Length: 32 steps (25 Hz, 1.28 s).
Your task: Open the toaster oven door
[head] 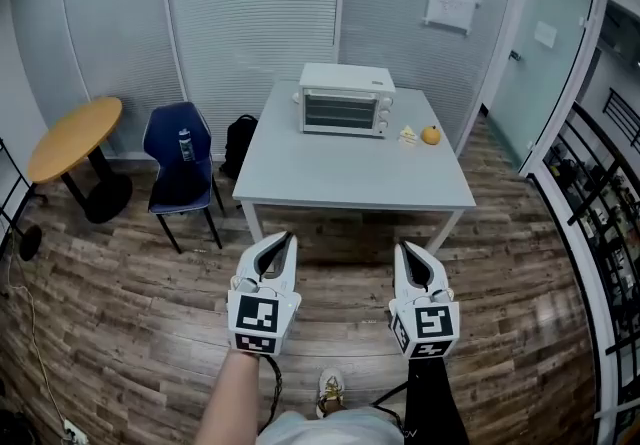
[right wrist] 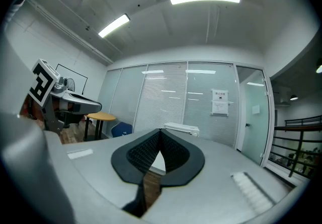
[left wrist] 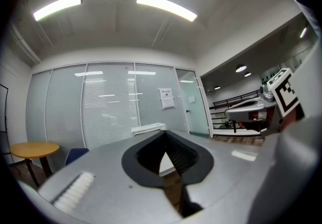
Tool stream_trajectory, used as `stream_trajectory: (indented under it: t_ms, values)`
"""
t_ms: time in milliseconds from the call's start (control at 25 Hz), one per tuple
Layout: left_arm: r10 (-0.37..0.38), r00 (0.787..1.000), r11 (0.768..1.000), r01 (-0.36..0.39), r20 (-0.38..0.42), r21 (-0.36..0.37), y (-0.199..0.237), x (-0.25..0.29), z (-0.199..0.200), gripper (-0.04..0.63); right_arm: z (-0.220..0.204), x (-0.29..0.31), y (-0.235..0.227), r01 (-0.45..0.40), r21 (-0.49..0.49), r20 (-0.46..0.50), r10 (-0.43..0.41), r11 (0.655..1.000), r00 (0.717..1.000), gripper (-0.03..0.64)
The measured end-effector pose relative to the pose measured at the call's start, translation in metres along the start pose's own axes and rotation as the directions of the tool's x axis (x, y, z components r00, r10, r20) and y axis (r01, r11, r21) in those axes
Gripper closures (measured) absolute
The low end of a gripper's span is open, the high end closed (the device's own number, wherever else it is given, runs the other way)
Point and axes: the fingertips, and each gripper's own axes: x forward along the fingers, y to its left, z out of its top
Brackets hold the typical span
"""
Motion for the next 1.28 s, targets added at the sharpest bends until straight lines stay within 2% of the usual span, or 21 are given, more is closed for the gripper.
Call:
stream_trajectory:
  t_ms: [360, 840, 1280]
  values:
    - [0.031, 1.000, 0.999, -0.031, 0.001, 0.008, 0.017, 0.087, 0.003, 0.540, -0.003, 0.085, -0.044, -0.046, -0.005, 0.023, 0.046, 0.999, 0.999, 0.615]
    - [0.063, 0.998, 0.998, -0.063, 0.009, 0.005, 0.045, 0.151, 0.007, 0.540, -0.002, 0.149, -0.079, -0.058, -0.014, 0.049, 0.059, 0.998, 0.997, 0.615]
    - [0.040, 0.999, 0.999, -0.040, 0.021, -0.004, 0.073, 0.237, -0.005, 0.540, -0.019, 0.229, -0.103, -0.054, -0.030, 0.031, 0.055, 0.998, 0.998, 0.615]
